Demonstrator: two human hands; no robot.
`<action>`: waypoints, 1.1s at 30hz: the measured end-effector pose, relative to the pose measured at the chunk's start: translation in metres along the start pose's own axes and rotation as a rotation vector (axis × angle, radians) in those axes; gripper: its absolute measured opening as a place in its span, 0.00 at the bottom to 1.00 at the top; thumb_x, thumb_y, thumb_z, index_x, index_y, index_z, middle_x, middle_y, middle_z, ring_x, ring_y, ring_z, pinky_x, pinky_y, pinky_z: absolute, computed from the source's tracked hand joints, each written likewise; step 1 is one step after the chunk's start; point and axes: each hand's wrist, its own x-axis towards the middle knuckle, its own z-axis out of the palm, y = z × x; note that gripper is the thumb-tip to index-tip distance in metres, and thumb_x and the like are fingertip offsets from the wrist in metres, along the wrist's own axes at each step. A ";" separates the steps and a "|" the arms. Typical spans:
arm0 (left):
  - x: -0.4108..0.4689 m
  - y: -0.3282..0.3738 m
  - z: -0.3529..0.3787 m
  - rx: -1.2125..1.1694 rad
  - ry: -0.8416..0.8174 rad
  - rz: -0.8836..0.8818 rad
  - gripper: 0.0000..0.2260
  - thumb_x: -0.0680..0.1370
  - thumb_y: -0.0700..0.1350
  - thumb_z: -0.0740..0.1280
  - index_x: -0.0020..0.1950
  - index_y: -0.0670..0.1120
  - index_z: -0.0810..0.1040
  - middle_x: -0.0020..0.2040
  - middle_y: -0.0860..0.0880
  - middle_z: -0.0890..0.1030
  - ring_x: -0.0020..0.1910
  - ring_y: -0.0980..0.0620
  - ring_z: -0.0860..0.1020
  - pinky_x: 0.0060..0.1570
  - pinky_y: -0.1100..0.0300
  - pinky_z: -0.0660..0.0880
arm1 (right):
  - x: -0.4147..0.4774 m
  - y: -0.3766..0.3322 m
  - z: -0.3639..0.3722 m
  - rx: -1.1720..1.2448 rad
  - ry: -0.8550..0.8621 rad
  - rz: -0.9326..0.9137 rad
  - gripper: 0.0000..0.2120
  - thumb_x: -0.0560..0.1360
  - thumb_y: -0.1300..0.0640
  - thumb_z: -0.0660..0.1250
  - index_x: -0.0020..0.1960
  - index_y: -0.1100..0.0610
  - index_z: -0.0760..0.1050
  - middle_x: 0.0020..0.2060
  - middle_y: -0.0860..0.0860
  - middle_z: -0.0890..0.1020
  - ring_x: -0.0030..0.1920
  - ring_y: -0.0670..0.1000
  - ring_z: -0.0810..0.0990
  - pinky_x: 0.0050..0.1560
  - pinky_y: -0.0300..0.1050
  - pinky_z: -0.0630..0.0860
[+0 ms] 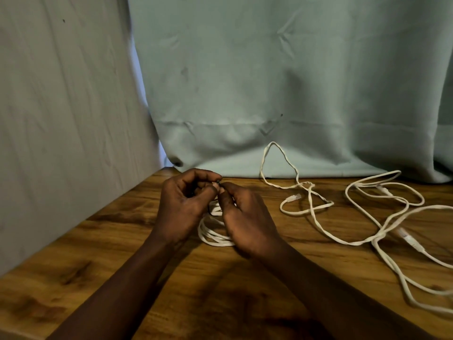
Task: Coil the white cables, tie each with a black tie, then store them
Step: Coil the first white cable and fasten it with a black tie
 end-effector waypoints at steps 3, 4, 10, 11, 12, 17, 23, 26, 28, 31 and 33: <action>0.000 0.000 0.000 0.006 -0.019 -0.002 0.07 0.77 0.33 0.73 0.51 0.43 0.85 0.44 0.49 0.86 0.47 0.47 0.84 0.49 0.54 0.81 | 0.000 0.001 0.000 -0.018 0.012 -0.002 0.14 0.85 0.46 0.55 0.58 0.46 0.78 0.48 0.45 0.84 0.50 0.48 0.82 0.52 0.54 0.79; 0.000 0.000 0.000 0.010 -0.023 -0.002 0.08 0.77 0.32 0.73 0.51 0.44 0.85 0.44 0.50 0.86 0.46 0.47 0.84 0.49 0.54 0.81 | -0.001 0.001 0.000 -0.019 0.013 -0.001 0.14 0.85 0.46 0.55 0.57 0.47 0.78 0.48 0.45 0.84 0.49 0.47 0.82 0.52 0.54 0.79; -0.001 0.002 0.000 -0.140 -0.031 -0.076 0.07 0.76 0.32 0.73 0.51 0.42 0.85 0.44 0.46 0.86 0.46 0.48 0.84 0.47 0.58 0.82 | -0.001 0.000 -0.002 -0.021 -0.007 0.010 0.13 0.86 0.46 0.55 0.59 0.45 0.77 0.46 0.44 0.83 0.47 0.44 0.81 0.50 0.51 0.78; -0.002 0.002 0.000 -0.160 -0.023 -0.094 0.07 0.76 0.31 0.71 0.51 0.41 0.84 0.44 0.46 0.86 0.46 0.48 0.84 0.46 0.58 0.82 | -0.001 0.000 -0.002 -0.025 -0.008 0.005 0.13 0.86 0.46 0.55 0.59 0.45 0.77 0.46 0.44 0.83 0.46 0.44 0.81 0.50 0.51 0.78; -0.002 0.002 0.000 -0.171 -0.017 -0.110 0.08 0.76 0.31 0.70 0.51 0.41 0.84 0.44 0.46 0.86 0.46 0.48 0.84 0.45 0.59 0.81 | -0.001 -0.001 -0.002 -0.027 -0.007 0.002 0.13 0.86 0.46 0.55 0.59 0.45 0.77 0.46 0.44 0.83 0.47 0.45 0.81 0.49 0.51 0.78; -0.001 0.001 0.000 -0.168 -0.012 -0.139 0.07 0.77 0.31 0.69 0.52 0.39 0.84 0.45 0.46 0.86 0.46 0.50 0.84 0.44 0.60 0.80 | -0.002 -0.001 -0.001 -0.035 -0.013 -0.002 0.13 0.86 0.47 0.55 0.60 0.45 0.77 0.48 0.44 0.83 0.48 0.44 0.81 0.49 0.50 0.78; -0.001 0.000 -0.001 -0.086 -0.034 -0.080 0.08 0.77 0.31 0.70 0.50 0.42 0.85 0.45 0.46 0.86 0.47 0.49 0.84 0.47 0.58 0.81 | -0.003 -0.001 -0.002 -0.045 -0.034 -0.006 0.14 0.86 0.46 0.55 0.61 0.46 0.78 0.48 0.43 0.83 0.46 0.40 0.80 0.43 0.44 0.75; 0.000 0.001 -0.002 -0.102 -0.052 -0.108 0.08 0.76 0.31 0.70 0.50 0.42 0.85 0.45 0.45 0.86 0.45 0.49 0.84 0.46 0.59 0.81 | -0.002 -0.001 -0.004 -0.038 -0.045 -0.010 0.14 0.86 0.46 0.55 0.62 0.46 0.78 0.49 0.44 0.83 0.47 0.42 0.81 0.45 0.45 0.76; 0.000 0.004 -0.001 -0.177 -0.059 -0.164 0.06 0.76 0.31 0.69 0.51 0.39 0.84 0.42 0.45 0.86 0.42 0.52 0.84 0.42 0.61 0.81 | -0.001 -0.001 -0.004 -0.034 -0.047 -0.008 0.15 0.86 0.45 0.55 0.61 0.46 0.78 0.48 0.45 0.84 0.47 0.45 0.81 0.47 0.48 0.78; 0.002 0.007 -0.001 -0.241 -0.053 -0.194 0.05 0.77 0.33 0.69 0.50 0.36 0.83 0.41 0.46 0.86 0.41 0.52 0.84 0.40 0.62 0.80 | 0.000 -0.001 -0.004 -0.053 -0.044 -0.014 0.15 0.86 0.44 0.55 0.60 0.46 0.79 0.46 0.44 0.84 0.46 0.45 0.82 0.47 0.49 0.78; 0.002 0.007 -0.002 -0.211 -0.057 -0.161 0.05 0.75 0.34 0.70 0.50 0.36 0.83 0.41 0.48 0.86 0.41 0.53 0.84 0.41 0.63 0.80 | 0.000 -0.001 -0.005 -0.058 -0.045 -0.023 0.16 0.86 0.44 0.55 0.59 0.46 0.80 0.45 0.44 0.84 0.45 0.45 0.82 0.47 0.49 0.78</action>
